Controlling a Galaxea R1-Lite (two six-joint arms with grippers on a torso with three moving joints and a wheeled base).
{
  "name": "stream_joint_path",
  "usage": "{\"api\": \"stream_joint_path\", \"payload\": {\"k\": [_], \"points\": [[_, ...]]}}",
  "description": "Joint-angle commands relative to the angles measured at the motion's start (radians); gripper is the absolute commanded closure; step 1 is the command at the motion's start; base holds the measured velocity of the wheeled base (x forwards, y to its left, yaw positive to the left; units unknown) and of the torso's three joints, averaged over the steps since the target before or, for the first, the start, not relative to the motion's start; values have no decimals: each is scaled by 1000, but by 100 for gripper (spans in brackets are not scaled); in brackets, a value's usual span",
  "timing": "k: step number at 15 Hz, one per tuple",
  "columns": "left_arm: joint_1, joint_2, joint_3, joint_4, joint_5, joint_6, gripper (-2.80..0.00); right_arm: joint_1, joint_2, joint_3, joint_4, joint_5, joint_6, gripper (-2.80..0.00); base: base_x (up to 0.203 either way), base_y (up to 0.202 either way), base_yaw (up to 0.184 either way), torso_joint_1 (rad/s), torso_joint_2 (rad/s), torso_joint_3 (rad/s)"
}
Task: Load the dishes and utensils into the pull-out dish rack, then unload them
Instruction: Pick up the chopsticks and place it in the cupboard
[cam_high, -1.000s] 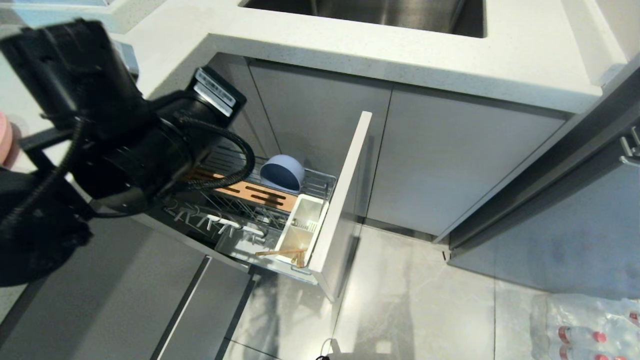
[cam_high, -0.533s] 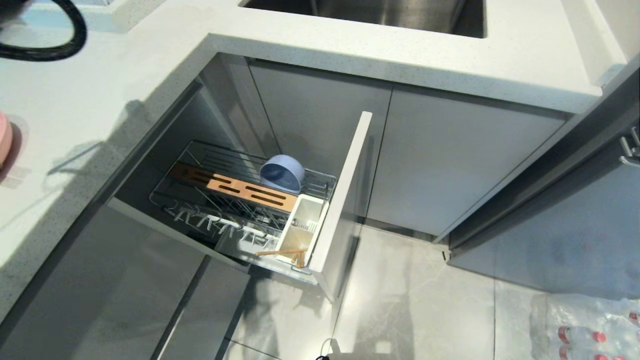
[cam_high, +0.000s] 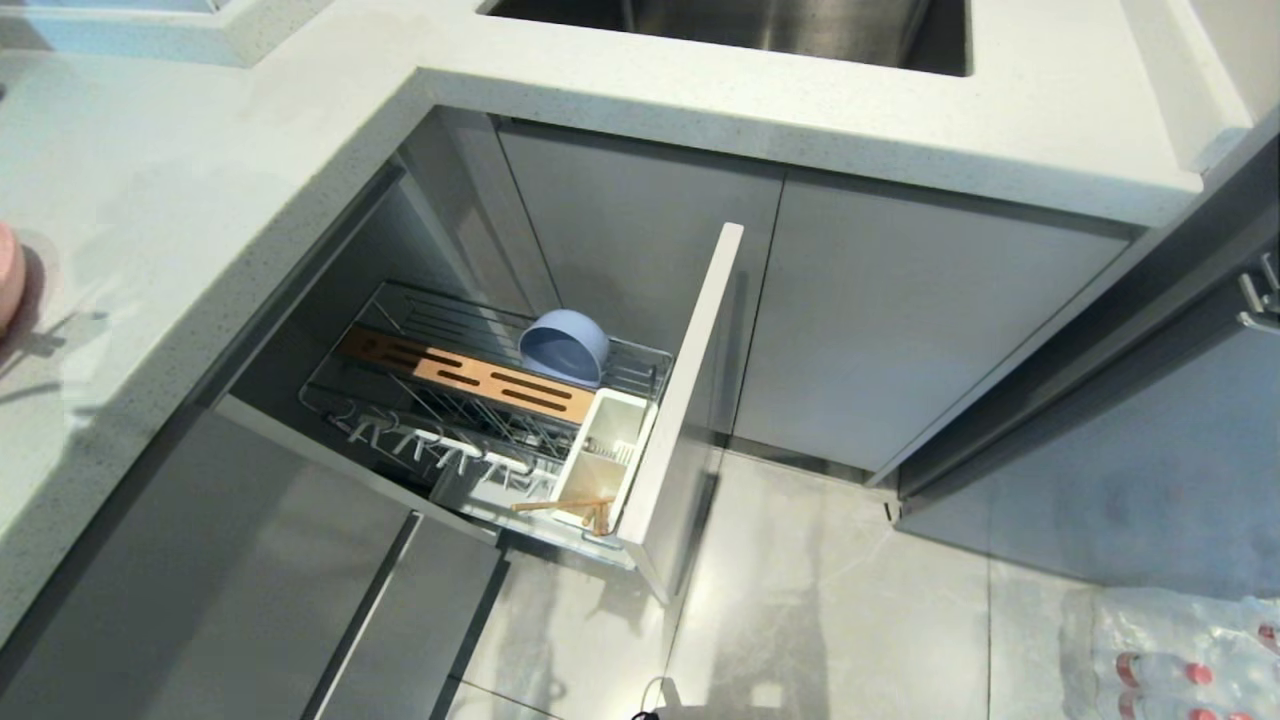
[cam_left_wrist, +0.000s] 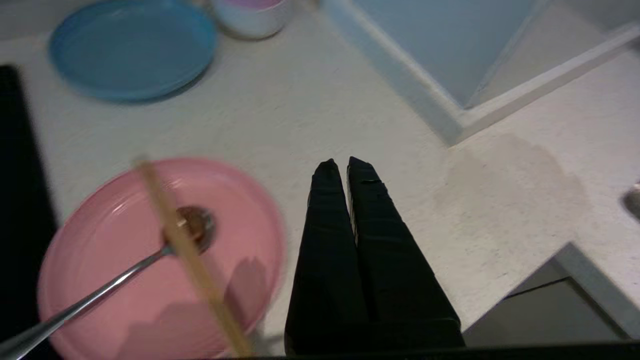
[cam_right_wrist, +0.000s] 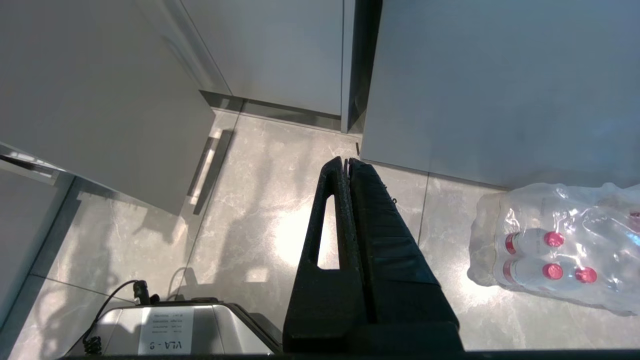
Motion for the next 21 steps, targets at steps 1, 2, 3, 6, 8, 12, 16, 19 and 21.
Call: {"api": "stream_joint_path", "payload": {"k": [1,2,3,6,8,12,16,19,21], "points": [[90,30,-71,174,-19,-36,0,0,1,0,0,0,0,0,0,0,0,0,0,0],[136,57,-100,213,-33,-51,0,0,0,0,0,0,0,0,0,0,0,0,0,0],[155,88,-118,249,-38,-61,0,0,0,0,0,0,0,0,0,0,0,0,0,0],[198,150,-128,307,-76,-78,0,0,0,0,0,0,0,0,0,0,0,0,0,0],[198,181,-128,308,-131,-142,0,0,0,0,0,0,0,0,0,0,0,0,0,0],[198,220,-128,344,-180,-206,0,-1,0,0,0,0,0,0,0,0,0,0,0,0],[224,225,-126,407,-178,-215,0,0,2,0,0,0,0,0,0,0,0,0,0,0],[247,208,-100,468,-197,-306,0,0,0,0,0,0,0,0,0,0,0,0,0,0],[292,196,-80,476,-264,-347,0,-1,0,0,0,0,0,0,0,0,0,0,0,0]]}}
